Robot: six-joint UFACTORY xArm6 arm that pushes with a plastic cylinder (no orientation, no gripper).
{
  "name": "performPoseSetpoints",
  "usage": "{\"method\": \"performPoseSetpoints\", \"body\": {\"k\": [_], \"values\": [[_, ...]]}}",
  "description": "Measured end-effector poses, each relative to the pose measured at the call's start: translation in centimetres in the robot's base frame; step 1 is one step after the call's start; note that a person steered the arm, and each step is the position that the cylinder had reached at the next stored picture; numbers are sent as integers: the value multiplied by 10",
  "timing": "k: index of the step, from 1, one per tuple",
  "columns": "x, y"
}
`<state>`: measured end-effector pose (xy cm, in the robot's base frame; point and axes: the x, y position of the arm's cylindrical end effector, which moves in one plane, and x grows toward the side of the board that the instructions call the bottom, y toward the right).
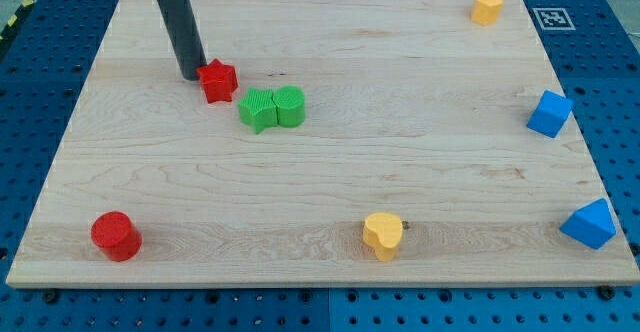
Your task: Move your arm above the red circle
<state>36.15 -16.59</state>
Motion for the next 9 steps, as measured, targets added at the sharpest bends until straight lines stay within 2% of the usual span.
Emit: {"method": "performPoseSetpoints", "body": {"k": [1, 2, 4, 6, 7, 9], "values": [[18, 1], [32, 34], [31, 36], [76, -15], [119, -12], [123, -12]]}}
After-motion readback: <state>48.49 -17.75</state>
